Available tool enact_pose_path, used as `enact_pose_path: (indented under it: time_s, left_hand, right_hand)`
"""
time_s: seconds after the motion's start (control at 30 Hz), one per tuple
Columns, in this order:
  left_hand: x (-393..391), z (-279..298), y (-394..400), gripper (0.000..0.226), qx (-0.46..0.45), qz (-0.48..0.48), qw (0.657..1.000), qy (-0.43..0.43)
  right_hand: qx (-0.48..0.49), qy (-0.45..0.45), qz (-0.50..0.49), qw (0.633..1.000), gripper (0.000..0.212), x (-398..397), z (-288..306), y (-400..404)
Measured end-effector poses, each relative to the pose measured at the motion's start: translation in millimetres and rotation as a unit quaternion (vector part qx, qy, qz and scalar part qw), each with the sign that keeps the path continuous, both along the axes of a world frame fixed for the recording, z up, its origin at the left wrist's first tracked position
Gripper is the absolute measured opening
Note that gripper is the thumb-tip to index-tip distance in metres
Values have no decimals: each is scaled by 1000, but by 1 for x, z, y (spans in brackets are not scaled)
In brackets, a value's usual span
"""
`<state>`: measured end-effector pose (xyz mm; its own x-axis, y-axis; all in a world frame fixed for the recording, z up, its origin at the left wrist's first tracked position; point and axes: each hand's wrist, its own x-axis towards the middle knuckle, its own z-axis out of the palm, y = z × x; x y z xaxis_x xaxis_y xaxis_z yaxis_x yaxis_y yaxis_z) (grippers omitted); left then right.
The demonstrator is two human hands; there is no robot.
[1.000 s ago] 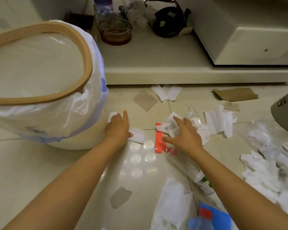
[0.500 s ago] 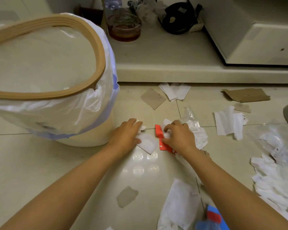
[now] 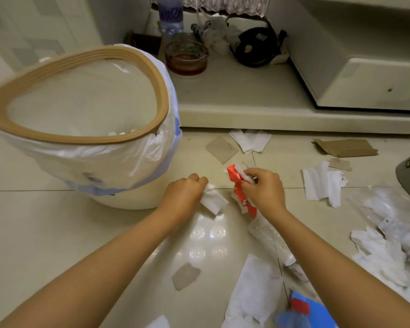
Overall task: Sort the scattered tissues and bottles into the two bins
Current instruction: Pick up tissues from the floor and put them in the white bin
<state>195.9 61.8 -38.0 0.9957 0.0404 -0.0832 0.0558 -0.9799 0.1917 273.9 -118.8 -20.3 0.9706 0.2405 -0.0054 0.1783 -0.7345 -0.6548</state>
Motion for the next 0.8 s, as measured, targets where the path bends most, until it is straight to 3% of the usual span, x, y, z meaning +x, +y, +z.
enact_pose_path:
  time_s: [0.17, 0.3, 0.5, 0.63, 0.7, 0.8]
  left_hand:
    - [-11, 31, -2, 41, -5, -23, 999, -32]
    - [-24, 51, -3, 29, -39, -62, 986, -151]
    - [-46, 123, 4, 26, -35, -101, 916, -386]
    - [-58, 185, 31, 27, -9, -42, 877, -478]
    - [-59, 203, 51, 28, -33, 62, 887, -456]
    - [-53, 206, 89, 35, -82, 238, 919, -303]
  right_hand:
    - [66, -18, -25, 997, 14, -1, 39, 3]
    - [104, -47, -3, 993, 14, -8, 74, 10]
    - [178, -81, 6, 981, 5, -21, 135, 24]
    - [227, -81, 4, 971, 12, -31, 167, 36]
    - [244, -81, 7, 966, 14, -36, 178, 45]
    - [262, -84, 20, 961, 18, -45, 189, 62]
